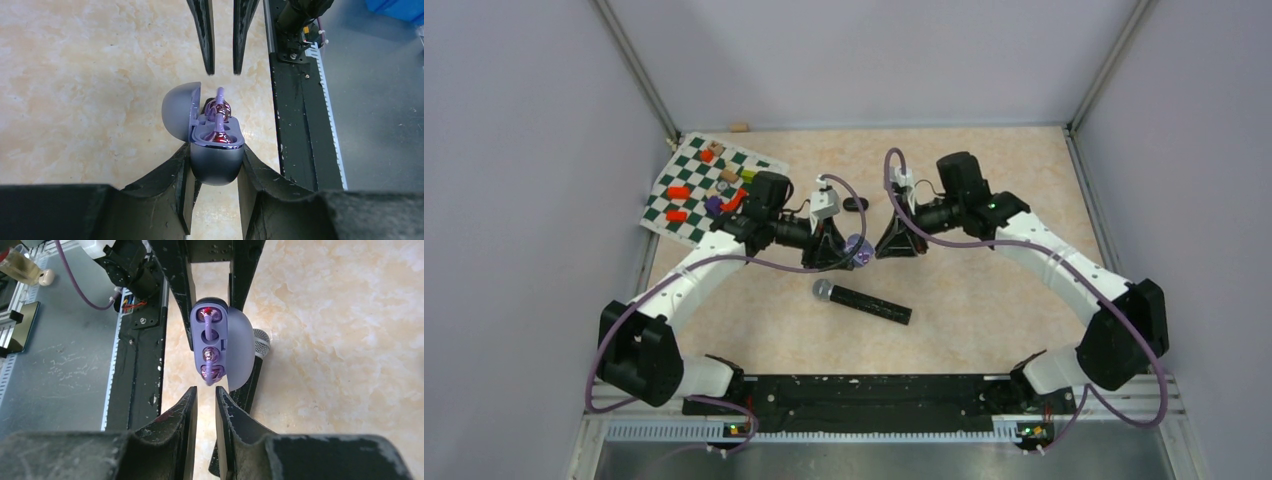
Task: Insert the wireless bluetooth earbuds into the charging case
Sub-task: Place the earbud in the charging case.
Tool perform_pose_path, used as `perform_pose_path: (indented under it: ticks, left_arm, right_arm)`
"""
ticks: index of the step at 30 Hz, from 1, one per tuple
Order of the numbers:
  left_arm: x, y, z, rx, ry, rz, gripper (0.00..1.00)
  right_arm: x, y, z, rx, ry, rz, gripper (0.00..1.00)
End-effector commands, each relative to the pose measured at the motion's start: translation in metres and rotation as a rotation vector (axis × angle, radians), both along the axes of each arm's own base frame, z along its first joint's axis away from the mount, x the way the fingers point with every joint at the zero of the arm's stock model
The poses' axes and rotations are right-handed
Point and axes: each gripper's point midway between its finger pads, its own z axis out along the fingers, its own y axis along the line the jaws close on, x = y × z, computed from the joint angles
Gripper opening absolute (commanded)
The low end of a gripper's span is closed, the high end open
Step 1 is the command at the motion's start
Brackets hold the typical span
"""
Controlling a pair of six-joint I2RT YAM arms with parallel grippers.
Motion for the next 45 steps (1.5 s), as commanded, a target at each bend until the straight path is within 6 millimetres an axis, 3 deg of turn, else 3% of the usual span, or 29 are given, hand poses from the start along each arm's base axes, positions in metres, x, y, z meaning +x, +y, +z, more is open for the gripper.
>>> perform_pose_path:
  ticks: [1, 6, 13, 18, 23, 29, 35, 45]
  left_arm:
    - [-0.004, -0.008, 0.021, -0.106, -0.046, -0.034, 0.0]
    - [-0.003, -0.015, 0.025, -0.194, -0.02, -0.028, 0.0]
    - [0.013, -0.024, 0.038, -0.26, -0.009, 0.007, 0.0]
    - [0.032, -0.03, 0.064, -0.258, -0.043, 0.033, 0.0]
    - [0.042, -0.033, 0.094, -0.411, -0.094, 0.122, 0.0]
    - [0.045, -0.027, 0.087, -0.52, -0.1, 0.222, 0.0]
    - [0.029, -0.025, 0.083, -0.585, -0.115, 0.194, 0.03]
    - [0.027, -0.028, 0.076, -0.573, -0.083, 0.19, 0.03]
  right_arm:
    - [-0.002, -0.011, 0.063, 0.118, -0.155, 0.009, 0.2]
    - [-0.003, -0.024, 0.086, 0.159, -0.193, -0.011, 0.21]
    - [-0.001, -0.026, 0.1, 0.185, -0.232, -0.035, 0.25]
    - [0.014, -0.027, 0.126, 0.188, -0.291, -0.093, 0.27]
    - [0.038, -0.035, 0.14, 0.145, -0.418, -0.205, 0.29]
    - [0.066, -0.051, 0.148, 0.145, -0.548, -0.41, 0.29]
    - [0.066, -0.061, 0.134, 0.138, -0.602, -0.477, 0.29]
    - [0.056, -0.035, 0.113, 0.113, -0.597, -0.424, 0.3]
